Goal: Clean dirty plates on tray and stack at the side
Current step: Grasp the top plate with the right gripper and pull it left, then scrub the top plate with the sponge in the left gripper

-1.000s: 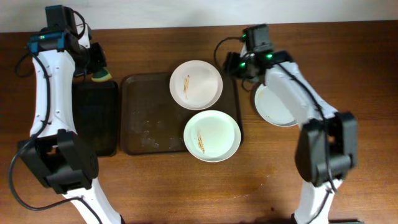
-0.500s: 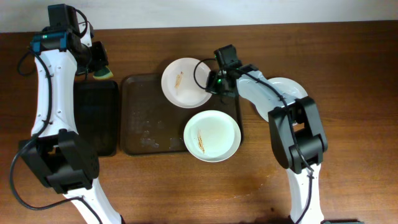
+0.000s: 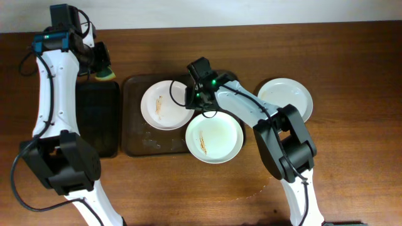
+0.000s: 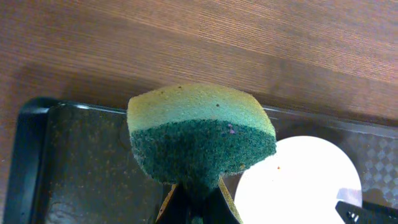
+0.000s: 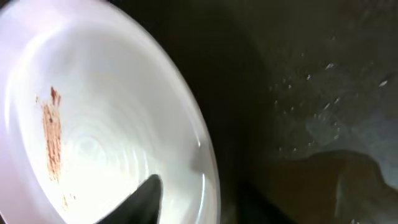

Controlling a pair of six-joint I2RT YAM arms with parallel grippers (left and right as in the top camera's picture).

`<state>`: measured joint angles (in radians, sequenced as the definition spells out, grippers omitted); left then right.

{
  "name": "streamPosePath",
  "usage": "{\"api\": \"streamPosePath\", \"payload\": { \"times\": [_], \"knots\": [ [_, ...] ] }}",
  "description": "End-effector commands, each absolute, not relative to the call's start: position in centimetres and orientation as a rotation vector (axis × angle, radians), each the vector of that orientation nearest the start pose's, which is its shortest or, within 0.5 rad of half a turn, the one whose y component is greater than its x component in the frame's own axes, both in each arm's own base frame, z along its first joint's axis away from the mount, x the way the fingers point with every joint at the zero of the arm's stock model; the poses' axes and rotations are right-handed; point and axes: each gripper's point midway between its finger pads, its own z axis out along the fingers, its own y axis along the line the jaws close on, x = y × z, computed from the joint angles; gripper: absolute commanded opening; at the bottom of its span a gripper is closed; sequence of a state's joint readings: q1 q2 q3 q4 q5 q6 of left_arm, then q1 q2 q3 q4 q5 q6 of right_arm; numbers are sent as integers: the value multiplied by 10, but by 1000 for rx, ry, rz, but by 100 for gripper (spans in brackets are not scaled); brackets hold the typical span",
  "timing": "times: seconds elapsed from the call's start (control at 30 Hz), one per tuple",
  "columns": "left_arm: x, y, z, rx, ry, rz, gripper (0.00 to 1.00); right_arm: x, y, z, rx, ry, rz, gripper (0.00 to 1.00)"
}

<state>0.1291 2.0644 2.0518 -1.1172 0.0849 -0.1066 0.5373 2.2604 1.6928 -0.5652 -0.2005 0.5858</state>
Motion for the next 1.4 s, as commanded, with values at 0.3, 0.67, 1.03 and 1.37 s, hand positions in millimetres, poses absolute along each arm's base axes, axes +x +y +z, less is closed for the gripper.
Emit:
{"api": "streamPosePath", "payload": {
  "times": [0.3,0.67,1.03,1.37],
  "knots": [
    [491,-67,113,5,2787,-180,1,446,297,-5,64,2834,567,4],
    [483,-80,44,123,2929,-207,1,446,297,-5,63,2835,576,6],
    [471,-81,-1,118,3041,-218,1,442,306,-16,73,2859,651,4],
    [437,-109,5,540,3055,-505,1,442,308,-14,68,2854,670,4]
  ]
}}
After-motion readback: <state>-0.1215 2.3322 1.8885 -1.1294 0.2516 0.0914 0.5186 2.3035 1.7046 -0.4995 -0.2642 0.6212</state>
